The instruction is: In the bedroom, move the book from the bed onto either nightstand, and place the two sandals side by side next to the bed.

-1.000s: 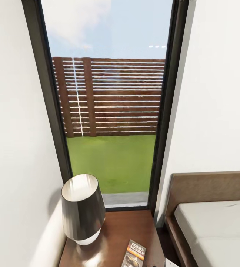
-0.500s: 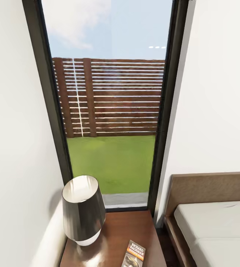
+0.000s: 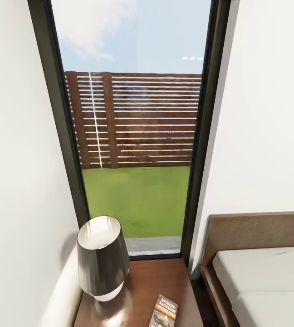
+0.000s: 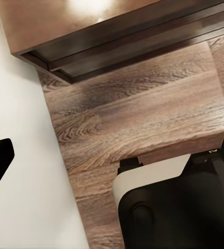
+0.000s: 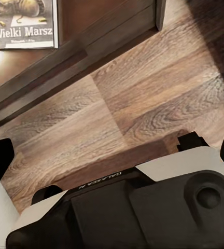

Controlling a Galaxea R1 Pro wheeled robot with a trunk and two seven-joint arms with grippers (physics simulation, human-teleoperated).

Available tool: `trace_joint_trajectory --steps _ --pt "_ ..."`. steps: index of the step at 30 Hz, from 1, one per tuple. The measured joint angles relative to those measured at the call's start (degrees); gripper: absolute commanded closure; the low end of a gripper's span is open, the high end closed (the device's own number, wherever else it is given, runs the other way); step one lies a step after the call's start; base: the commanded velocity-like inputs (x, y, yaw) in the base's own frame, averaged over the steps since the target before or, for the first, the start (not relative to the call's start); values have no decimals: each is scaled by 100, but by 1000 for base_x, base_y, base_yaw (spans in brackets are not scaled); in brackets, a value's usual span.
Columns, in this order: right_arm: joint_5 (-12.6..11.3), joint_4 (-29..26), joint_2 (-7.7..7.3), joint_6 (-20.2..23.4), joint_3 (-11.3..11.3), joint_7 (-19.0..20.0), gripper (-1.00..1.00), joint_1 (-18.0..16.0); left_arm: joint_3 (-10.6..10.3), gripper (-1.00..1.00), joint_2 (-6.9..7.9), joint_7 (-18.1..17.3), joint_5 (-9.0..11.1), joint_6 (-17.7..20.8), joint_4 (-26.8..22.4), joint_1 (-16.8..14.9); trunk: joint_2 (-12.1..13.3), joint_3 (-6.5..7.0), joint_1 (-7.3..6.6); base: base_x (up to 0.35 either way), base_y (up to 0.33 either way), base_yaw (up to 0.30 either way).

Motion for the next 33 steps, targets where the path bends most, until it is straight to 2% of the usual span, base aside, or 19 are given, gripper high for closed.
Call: trace_joint_trajectory --steps 13,33 --pt "-8 10 -33 -8 -6 -4 -100 411 -6 -100 12 0 -6 0 0 16 523 235 -286 0 0 0" --pt "-9 13 -56 -8 -11 0 -100 763 -18 -100 25 1 -18 13 71 16 1319 584 -725 0 0 0"
